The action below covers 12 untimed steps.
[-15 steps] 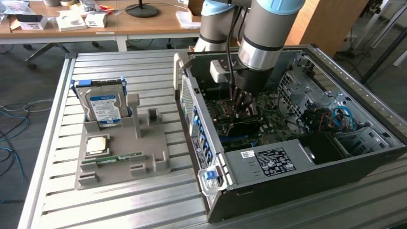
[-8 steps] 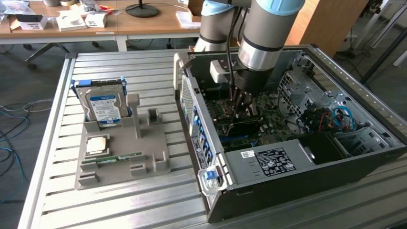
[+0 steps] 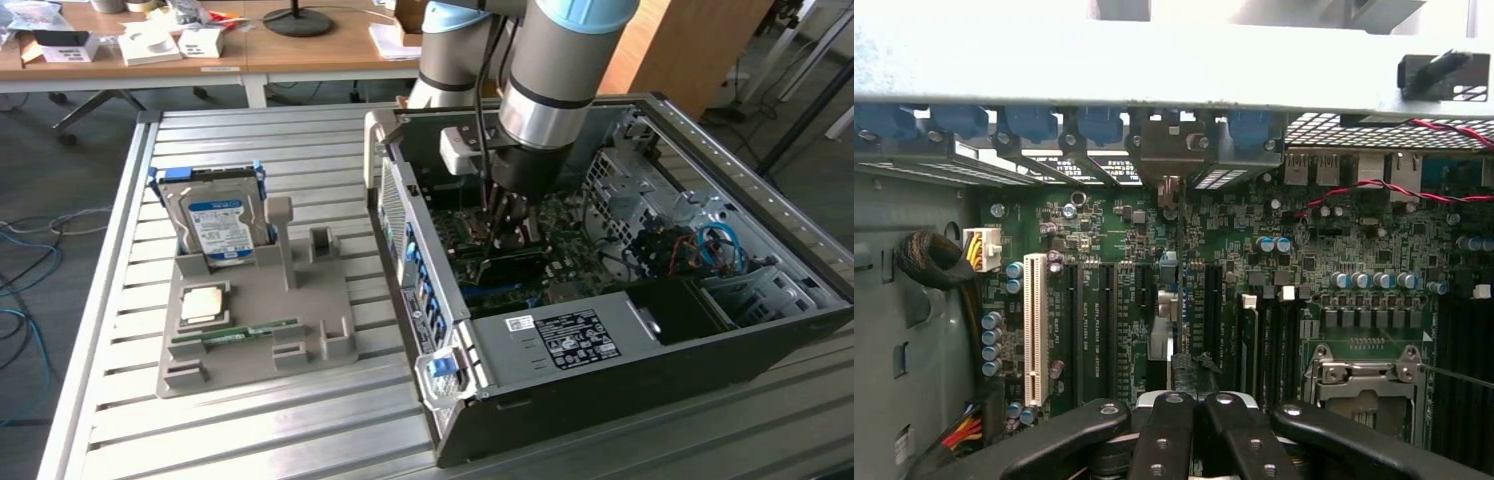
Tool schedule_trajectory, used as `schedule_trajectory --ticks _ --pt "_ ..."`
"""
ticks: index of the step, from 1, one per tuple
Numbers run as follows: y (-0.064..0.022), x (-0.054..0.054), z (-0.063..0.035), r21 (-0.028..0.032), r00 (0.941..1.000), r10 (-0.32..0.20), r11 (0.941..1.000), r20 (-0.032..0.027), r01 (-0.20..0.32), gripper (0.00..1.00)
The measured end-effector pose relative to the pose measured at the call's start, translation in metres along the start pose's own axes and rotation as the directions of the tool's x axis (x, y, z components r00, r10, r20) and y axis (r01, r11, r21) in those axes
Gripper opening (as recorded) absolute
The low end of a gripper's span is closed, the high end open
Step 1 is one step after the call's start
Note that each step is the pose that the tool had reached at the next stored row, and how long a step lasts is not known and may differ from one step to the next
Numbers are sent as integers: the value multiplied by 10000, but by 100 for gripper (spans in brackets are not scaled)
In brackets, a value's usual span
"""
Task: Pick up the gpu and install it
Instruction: 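Press down on the gpu until it lock into place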
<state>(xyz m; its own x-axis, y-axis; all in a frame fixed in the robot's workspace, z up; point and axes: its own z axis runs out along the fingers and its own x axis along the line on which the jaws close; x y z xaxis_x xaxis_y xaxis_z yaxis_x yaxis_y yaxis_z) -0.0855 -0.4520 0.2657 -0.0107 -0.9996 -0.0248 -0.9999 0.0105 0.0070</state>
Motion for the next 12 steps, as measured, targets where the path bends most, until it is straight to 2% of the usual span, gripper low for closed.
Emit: schedule_trajectory --ticks 8,9,12 --pt "0 0 15 0 10000 -1 10000 0 1 11" --pt "0 -1 27 9 10000 0 10000 17 0 11" --pt "2 0 23 0 10000 0 10000 5 0 11"
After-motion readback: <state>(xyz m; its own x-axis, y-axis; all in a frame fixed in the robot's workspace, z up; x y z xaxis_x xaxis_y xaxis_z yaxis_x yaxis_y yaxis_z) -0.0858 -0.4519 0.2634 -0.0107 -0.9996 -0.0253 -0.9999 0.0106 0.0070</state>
